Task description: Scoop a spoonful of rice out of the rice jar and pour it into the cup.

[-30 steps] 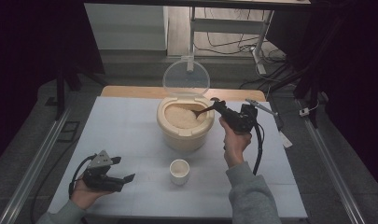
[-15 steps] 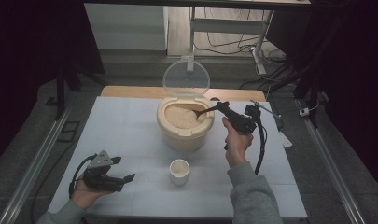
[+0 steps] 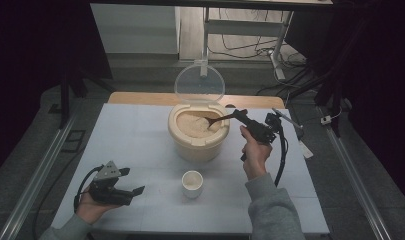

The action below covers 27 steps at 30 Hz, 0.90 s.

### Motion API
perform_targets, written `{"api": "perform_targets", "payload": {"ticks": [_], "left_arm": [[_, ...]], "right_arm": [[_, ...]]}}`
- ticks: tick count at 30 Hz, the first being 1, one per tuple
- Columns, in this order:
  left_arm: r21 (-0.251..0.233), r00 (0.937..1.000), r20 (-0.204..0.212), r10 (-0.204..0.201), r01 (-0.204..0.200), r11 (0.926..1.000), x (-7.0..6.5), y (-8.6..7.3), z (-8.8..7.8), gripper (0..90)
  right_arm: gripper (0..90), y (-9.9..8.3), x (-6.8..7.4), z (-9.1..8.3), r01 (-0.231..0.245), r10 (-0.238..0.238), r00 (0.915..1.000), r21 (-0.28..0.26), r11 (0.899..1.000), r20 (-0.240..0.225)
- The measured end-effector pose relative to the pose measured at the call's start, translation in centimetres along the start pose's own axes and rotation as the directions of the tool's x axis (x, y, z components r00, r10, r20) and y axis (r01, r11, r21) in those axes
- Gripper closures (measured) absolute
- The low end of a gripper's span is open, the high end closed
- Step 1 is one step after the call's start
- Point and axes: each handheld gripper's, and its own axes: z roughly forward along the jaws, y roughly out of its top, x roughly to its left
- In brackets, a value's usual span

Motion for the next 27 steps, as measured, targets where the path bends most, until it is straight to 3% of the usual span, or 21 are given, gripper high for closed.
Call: {"api": "perform_targets", "payload": {"ticks": [7,11,15,23,27], "left_arm": [[0.000,1.0000,-0.001,0.001,-0.001,1.0000,0.0,0.0,0.0,14.4],[0.000,1.0000,-0.001,0.003,-0.003,1.0000,0.0,0.0,0.0,14.4],[-0.002,1.0000,-0.002,0.005,-0.005,1.0000,0.0,0.0,-0.1,14.4],[-0.001,1.0000,-0.006,0.003,-0.003,1.0000,0.0,0.0,-0.1,14.5],[-0.002,1.0000,-0.006,0.002,-0.002,1.0000,0.0,0.0,-0.1,14.5]], "right_arm": [[83.6,-0.3,0.0,0.2,-0.029,0.029,0.9995,0.011,1.000,-0.014],[83.7,-0.2,-0.3,0.0,-0.109,0.108,0.9935,-0.012,0.994,-0.035],[83.7,0.1,-0.5,-0.4,-0.145,0.144,0.9890,-0.022,0.989,-0.034],[83.7,0.4,-0.8,-0.7,-0.194,0.192,0.9797,-0.019,0.981,-0.057],[83.7,0.4,-0.8,-0.8,-0.195,0.194,0.9796,-0.015,0.981,-0.054]]}}
